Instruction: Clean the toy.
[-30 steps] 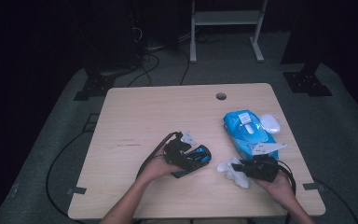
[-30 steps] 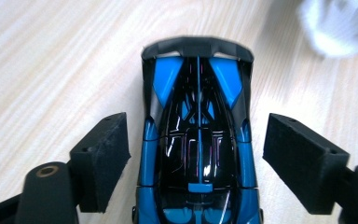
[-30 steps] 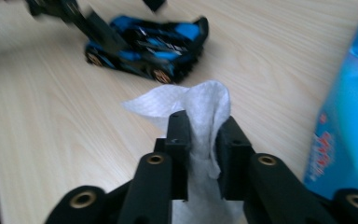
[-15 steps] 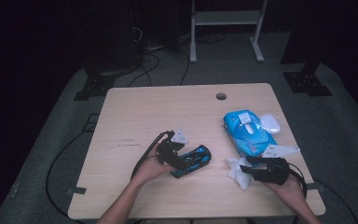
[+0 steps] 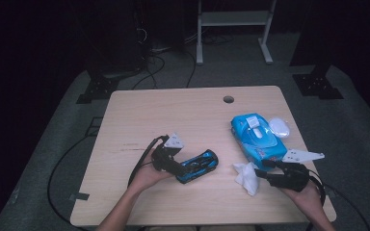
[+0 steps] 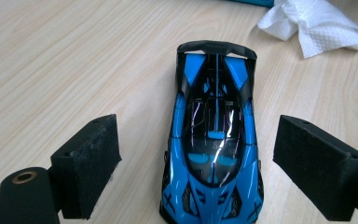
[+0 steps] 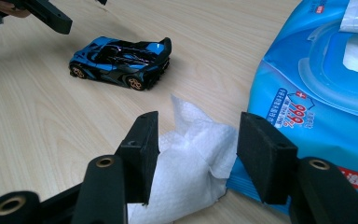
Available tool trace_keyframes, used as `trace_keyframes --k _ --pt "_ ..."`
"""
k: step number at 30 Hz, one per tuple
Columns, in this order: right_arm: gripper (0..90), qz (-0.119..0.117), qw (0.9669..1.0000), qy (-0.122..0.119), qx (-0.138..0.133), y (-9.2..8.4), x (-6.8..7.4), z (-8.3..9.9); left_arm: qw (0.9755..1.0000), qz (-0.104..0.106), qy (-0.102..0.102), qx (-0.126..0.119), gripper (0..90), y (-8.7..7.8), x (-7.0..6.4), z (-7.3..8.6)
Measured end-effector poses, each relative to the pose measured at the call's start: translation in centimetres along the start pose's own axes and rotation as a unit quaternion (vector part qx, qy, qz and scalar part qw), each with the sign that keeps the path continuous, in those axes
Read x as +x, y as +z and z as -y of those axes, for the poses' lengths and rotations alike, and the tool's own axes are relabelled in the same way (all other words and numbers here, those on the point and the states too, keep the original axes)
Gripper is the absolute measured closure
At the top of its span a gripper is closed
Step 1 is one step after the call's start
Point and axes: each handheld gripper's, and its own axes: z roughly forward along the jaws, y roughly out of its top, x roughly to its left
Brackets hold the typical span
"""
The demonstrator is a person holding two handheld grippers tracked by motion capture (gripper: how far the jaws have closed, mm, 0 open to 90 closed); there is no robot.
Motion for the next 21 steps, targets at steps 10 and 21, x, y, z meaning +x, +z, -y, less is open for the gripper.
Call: trace_keyframes --k 10,21 --pt "45.6 -0.005 0.9997 0.018 -0.015 -0.3 -0.4 0.3 0.9997 -0.008 -0.019 -0.009 10.9 -1.1 0.3 1.8" --pt "44.0 -0.001 0.9996 0.02 -0.018 -0.2 -0.5 0.7 0.999 -0.021 -0.033 -0.02 10.5 -2.5 0.5 3.5"
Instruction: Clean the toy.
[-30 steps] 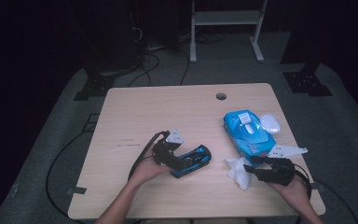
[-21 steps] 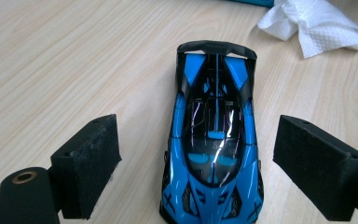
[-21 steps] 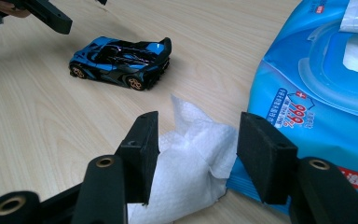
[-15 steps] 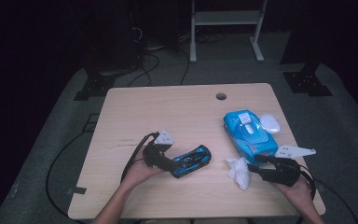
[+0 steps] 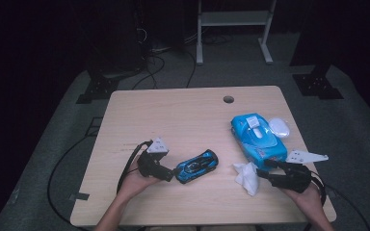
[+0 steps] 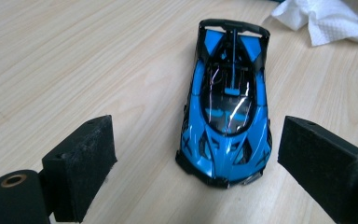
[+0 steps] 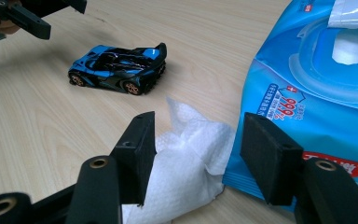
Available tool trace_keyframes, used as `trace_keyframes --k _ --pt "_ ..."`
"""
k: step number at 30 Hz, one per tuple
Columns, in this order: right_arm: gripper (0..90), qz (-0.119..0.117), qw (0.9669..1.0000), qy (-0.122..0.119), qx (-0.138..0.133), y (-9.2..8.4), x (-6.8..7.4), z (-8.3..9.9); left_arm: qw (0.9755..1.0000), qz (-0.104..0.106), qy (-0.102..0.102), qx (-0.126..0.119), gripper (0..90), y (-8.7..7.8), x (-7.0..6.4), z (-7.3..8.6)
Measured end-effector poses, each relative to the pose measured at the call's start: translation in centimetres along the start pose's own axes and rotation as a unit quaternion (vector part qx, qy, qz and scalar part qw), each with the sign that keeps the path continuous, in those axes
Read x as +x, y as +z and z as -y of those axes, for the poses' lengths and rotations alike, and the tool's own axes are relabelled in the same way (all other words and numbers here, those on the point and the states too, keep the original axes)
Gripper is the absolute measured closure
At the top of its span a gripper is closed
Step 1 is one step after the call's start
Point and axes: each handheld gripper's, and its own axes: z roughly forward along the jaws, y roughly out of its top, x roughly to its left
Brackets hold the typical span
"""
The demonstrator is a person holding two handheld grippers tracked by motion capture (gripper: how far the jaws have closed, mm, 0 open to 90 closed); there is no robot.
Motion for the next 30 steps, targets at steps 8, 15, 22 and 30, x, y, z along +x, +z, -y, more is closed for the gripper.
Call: trace_keyframes --k 8,15,22,30 --pt "43.4 0.002 1.0 0.0 -0.002 0.0 0.0 0.3 0.9999 -0.01 -0.01 -0.002 10.2 -0.8 0.2 1.3" --pt "42.8 0.002 1.0 0.0 -0.003 0.1 0.1 0.4 0.9997 -0.017 -0.016 -0.003 9.9 -1.5 0.2 2.4" --pt "42.0 0.001 1.0 -0.003 0.002 0.4 0.3 0.6 0.9992 -0.023 -0.03 -0.015 9.9 -2.1 0.4 3.4" --pt "41.1 0.002 1.0 -0.005 0.001 0.6 0.4 1.0 0.9985 -0.029 -0.041 -0.023 9.9 -2.6 0.6 4.4"
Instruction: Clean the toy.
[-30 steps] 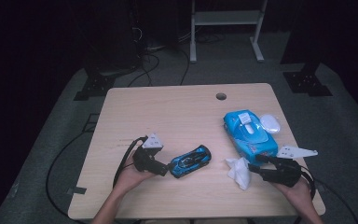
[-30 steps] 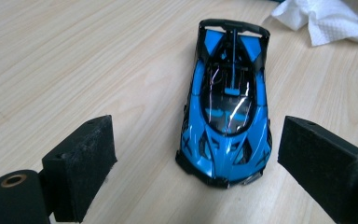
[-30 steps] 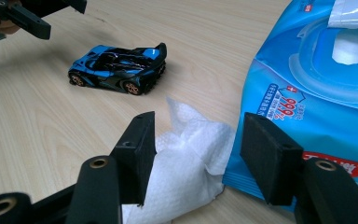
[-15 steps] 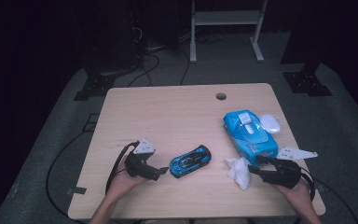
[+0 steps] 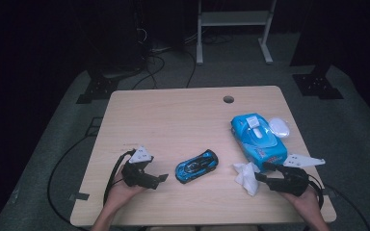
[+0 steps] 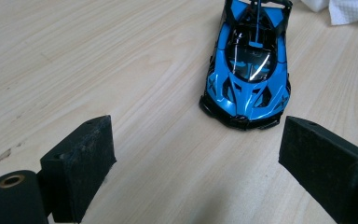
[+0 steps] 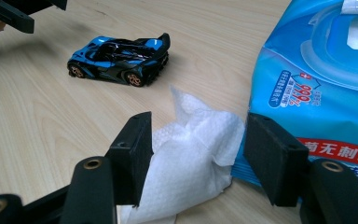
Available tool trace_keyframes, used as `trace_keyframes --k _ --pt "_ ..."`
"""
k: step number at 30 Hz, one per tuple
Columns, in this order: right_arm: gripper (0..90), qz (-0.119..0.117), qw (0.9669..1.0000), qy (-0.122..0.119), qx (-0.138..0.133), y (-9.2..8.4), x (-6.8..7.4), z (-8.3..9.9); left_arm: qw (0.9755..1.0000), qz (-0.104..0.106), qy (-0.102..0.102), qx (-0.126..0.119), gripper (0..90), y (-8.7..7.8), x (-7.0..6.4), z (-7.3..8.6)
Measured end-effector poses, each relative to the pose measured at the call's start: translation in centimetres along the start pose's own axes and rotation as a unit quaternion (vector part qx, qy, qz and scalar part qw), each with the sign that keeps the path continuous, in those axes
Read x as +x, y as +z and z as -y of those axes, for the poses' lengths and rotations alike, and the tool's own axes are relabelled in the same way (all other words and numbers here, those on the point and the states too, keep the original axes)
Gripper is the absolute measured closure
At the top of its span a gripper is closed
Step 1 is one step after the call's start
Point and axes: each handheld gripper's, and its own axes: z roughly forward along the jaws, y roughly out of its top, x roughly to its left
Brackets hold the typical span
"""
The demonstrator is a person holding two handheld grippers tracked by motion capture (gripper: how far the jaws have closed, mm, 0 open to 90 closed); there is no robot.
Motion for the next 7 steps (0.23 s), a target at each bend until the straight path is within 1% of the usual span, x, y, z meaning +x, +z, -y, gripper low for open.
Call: trace_keyframes --k 2,3,4,5,7 --pt "41.0 0.001 1.0 0.002 0.001 0.12 -0.04 0.09 1.0 -0.001 0.0 0.001 9.6 -0.06 0.12 0.13" --pt "41.0 0.0 1.0 0.002 0.001 0.19 -0.06 0.12 1.0 -0.002 -0.007 -0.002 9.6 -0.09 0.29 0.4" --pt "41.0 0.0 1.0 0.002 0.002 0.25 -0.06 0.13 0.9999 -0.001 -0.01 -0.002 9.6 -0.09 0.35 0.5" --pt "41.0 0.001 1.0 0.0 0.003 0.31 -0.06 0.15 1.0 -0.004 -0.008 0.0 9.5 -0.12 0.43 0.55" --pt "41.0 0.001 1.0 -0.002 0.002 0.38 -0.06 0.18 0.9999 -0.003 -0.015 -0.006 9.2 -0.19 0.54 0.64"
